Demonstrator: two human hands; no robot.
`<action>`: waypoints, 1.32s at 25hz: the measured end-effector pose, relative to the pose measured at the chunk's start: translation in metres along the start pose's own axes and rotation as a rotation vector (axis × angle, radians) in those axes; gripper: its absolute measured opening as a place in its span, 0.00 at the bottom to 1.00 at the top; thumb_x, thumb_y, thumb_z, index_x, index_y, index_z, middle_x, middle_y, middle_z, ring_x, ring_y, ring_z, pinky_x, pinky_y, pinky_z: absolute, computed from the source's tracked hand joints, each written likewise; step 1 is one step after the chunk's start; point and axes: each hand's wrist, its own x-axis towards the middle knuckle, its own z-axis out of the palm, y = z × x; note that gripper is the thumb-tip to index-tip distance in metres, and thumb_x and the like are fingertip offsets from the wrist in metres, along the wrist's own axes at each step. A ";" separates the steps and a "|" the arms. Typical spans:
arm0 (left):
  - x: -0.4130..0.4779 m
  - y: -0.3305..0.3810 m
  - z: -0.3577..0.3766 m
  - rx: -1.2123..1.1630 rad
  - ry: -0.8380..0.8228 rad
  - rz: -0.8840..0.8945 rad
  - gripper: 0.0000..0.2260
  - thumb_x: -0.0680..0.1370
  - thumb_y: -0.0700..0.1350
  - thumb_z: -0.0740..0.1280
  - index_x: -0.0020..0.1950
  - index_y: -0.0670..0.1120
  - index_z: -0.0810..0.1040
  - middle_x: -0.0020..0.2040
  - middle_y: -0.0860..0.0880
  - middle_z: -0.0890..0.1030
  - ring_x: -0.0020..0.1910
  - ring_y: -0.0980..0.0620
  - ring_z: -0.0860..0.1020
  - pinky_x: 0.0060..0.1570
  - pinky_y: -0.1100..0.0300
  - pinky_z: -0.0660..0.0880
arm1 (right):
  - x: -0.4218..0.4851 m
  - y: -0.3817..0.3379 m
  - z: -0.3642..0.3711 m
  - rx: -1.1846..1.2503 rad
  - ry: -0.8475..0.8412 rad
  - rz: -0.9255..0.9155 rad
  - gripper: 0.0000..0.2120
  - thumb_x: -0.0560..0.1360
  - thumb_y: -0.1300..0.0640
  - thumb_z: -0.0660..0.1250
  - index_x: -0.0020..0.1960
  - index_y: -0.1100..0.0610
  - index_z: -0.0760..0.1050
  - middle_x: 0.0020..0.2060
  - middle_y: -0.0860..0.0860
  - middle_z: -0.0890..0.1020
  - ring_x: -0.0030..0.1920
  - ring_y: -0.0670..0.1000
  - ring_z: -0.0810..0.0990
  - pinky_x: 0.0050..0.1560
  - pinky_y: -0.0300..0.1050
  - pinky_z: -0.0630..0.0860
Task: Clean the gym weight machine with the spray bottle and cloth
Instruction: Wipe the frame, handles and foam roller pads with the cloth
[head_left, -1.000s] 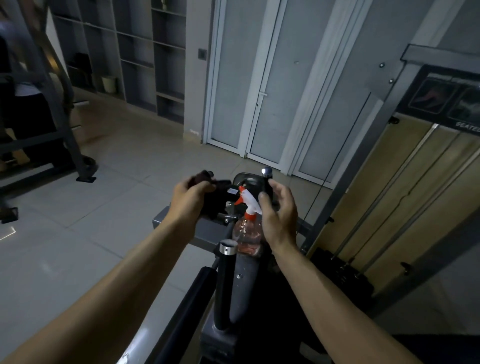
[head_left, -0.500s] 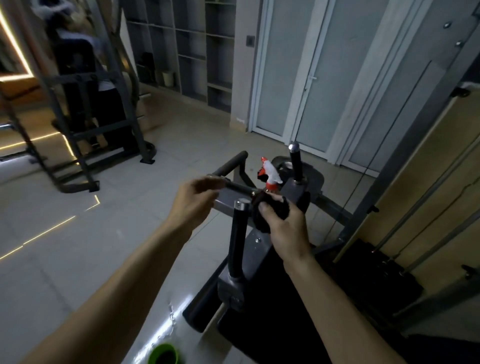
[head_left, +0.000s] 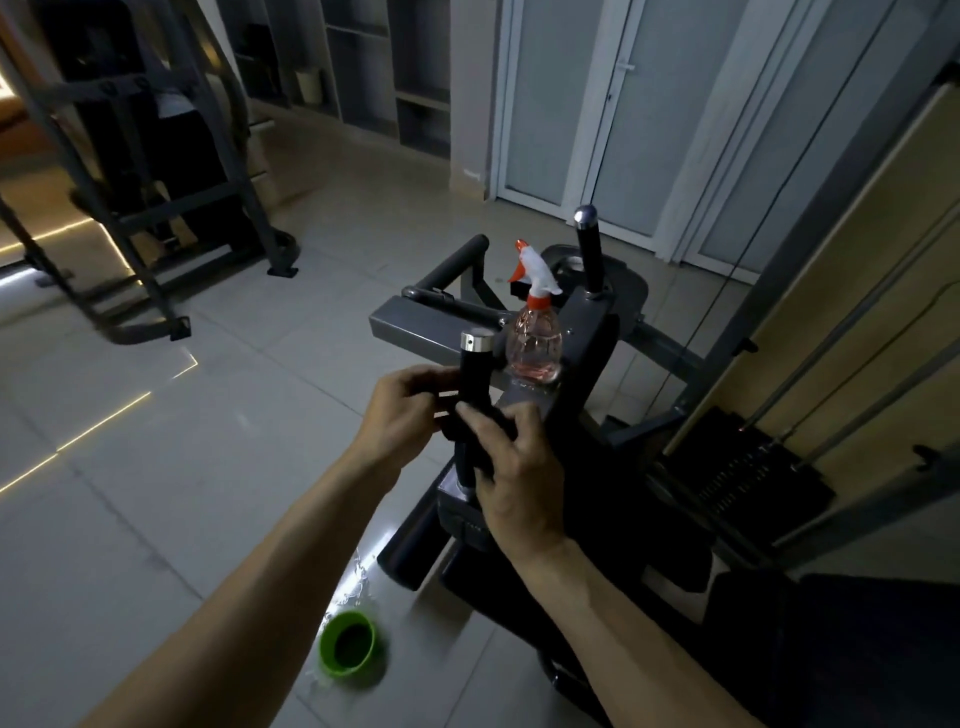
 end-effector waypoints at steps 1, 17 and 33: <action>0.000 -0.001 -0.001 0.002 -0.013 -0.009 0.20 0.78 0.23 0.55 0.59 0.38 0.81 0.53 0.45 0.86 0.50 0.49 0.86 0.42 0.61 0.81 | -0.013 0.004 0.003 -0.016 -0.035 0.001 0.28 0.73 0.62 0.77 0.70 0.47 0.77 0.58 0.51 0.72 0.54 0.52 0.80 0.47 0.46 0.85; -0.007 -0.020 -0.041 -0.110 -0.111 -0.159 0.20 0.80 0.26 0.55 0.62 0.41 0.80 0.56 0.46 0.85 0.53 0.52 0.84 0.60 0.52 0.78 | 0.009 -0.050 0.007 -0.358 -0.063 0.028 0.21 0.73 0.58 0.76 0.65 0.51 0.80 0.58 0.53 0.72 0.57 0.54 0.76 0.51 0.45 0.83; -0.003 -0.010 -0.015 -0.134 -0.179 -0.025 0.19 0.79 0.23 0.53 0.59 0.37 0.79 0.54 0.42 0.84 0.44 0.54 0.85 0.43 0.61 0.82 | 0.020 -0.053 0.005 0.437 0.239 0.562 0.21 0.81 0.69 0.65 0.69 0.52 0.77 0.67 0.47 0.78 0.61 0.26 0.73 0.59 0.22 0.69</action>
